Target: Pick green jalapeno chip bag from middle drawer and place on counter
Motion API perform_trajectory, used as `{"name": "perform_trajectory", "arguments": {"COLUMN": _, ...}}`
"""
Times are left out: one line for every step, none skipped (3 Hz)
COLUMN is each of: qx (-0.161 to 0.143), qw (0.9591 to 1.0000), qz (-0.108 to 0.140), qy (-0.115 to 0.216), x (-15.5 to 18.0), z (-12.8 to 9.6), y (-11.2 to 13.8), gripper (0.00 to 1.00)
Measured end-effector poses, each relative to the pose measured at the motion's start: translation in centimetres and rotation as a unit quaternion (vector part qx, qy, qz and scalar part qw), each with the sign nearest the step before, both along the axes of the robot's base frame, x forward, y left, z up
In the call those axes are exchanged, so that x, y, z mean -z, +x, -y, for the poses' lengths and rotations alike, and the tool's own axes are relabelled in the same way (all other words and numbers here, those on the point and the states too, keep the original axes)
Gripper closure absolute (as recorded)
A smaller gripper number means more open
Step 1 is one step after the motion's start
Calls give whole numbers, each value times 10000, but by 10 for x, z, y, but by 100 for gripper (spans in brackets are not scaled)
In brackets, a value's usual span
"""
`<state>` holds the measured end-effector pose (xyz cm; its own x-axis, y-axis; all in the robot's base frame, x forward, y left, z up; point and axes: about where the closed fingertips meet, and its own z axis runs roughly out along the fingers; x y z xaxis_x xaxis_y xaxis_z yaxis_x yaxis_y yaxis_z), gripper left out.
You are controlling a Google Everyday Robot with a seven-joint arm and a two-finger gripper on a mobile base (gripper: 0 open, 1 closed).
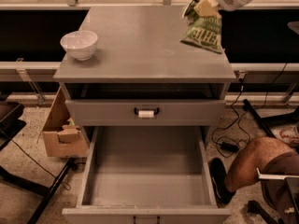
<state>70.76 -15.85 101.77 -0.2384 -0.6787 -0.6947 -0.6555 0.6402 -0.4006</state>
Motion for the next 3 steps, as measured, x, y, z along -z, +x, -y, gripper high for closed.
{"name": "perform_trajectory", "arguments": {"qx": -67, "qw": 9981, "qz": 611, "qy": -88, "x": -17, "z": -27, "y": 56, "gripper": 100}}
{"name": "perform_trajectory", "arguments": {"qx": -79, "qw": 9953, "qz": 955, "qy": -160, "x": -17, "z": -59, "y": 109, "gripper": 100}}
{"name": "perform_trajectory", "arguments": {"qx": -208, "qw": 9943, "qz": 1050, "qy": -7, "x": -4, "z": -99, "y": 148, "gripper": 100}}
